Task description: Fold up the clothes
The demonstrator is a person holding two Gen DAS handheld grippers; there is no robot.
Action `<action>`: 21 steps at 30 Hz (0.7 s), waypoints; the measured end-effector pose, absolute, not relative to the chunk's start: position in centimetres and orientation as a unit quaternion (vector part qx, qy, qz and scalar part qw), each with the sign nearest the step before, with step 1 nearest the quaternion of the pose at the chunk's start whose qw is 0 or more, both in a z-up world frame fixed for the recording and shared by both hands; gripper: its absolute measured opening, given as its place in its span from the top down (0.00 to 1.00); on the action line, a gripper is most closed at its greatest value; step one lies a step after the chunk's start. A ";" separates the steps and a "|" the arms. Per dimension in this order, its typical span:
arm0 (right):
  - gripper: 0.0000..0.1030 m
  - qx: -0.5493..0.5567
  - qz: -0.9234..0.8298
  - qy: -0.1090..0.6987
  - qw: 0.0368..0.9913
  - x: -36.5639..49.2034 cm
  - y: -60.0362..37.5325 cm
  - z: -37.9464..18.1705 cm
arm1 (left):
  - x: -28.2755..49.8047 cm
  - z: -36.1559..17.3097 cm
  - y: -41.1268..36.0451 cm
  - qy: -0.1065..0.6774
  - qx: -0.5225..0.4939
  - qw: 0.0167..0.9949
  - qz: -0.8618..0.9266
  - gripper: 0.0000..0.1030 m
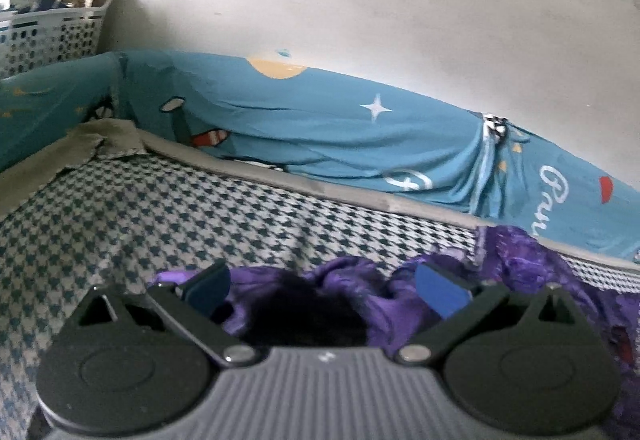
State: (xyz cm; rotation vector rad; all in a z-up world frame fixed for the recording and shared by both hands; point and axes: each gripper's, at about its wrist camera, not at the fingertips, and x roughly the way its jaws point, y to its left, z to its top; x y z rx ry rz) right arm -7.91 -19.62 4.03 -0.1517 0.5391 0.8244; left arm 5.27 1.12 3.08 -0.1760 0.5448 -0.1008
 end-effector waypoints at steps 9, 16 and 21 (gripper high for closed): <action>0.79 -0.035 0.266 0.267 0.926 -0.5 -24.9 3.8 | 7.6 3.2 -2.1 0.276 -0.052 0.951 -0.131 0.00; 0.74 -0.010 0.205 0.263 0.943 3.0 -27.5 3.9 | 10.2 2.4 -4.5 0.296 -0.027 0.939 -0.175 0.00; 0.71 -0.018 0.182 0.260 0.948 5.1 -27.9 3.5 | 11.7 1.7 -5.7 0.312 -0.015 0.929 -0.199 0.01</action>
